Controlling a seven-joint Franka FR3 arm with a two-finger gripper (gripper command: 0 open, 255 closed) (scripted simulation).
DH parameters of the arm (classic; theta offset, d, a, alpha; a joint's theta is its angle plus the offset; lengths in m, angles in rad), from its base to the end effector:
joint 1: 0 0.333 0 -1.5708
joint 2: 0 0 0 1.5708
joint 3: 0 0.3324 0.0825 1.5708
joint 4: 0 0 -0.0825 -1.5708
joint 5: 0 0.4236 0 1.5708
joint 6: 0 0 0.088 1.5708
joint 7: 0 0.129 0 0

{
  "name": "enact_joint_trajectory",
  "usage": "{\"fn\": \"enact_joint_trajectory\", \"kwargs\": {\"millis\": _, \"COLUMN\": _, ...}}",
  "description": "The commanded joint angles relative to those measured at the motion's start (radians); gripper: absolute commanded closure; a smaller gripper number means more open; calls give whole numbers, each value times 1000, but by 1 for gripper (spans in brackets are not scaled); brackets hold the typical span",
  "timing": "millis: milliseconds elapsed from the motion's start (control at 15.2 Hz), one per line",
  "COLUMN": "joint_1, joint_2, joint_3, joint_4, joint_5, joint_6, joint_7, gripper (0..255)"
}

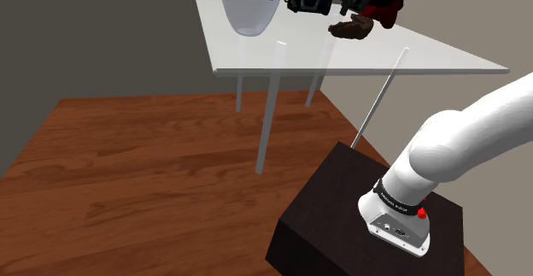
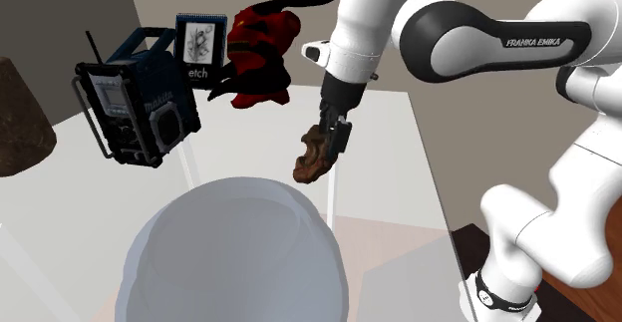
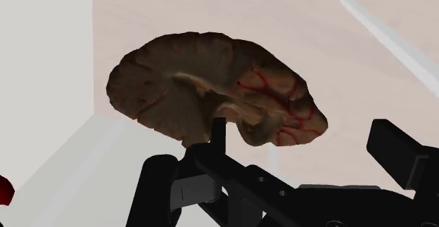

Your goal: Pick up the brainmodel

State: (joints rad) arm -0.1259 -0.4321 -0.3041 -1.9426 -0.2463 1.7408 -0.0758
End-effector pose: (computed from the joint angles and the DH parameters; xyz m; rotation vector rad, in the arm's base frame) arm 0.4092 -0.2498 0.6608 2.9232 -0.4798 0.2635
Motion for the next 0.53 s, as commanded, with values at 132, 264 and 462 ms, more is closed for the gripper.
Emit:
{"fn": "enact_joint_trajectory", "kwargs": {"millis": 132, "joint_1": -16, "joint_2": 96, "joint_3": -50, "joint_4": 110, "joint_5": -14, "joint_6": 18, "joint_7": -52, "gripper": 0}}
{"fn": "enact_joint_trajectory", "kwargs": {"millis": 264, "joint_1": -24, "joint_2": 147, "joint_3": -77, "joint_4": 174, "joint_5": -14, "joint_6": 23, "joint_7": -82, "gripper": 0}}
{"fn": "enact_joint_trajectory", "kwargs": {"millis": 462, "joint_1": -28, "joint_2": 150, "joint_3": -83, "joint_4": 154, "joint_5": -18, "joint_6": 50, "joint_7": -83, "gripper": 0}}
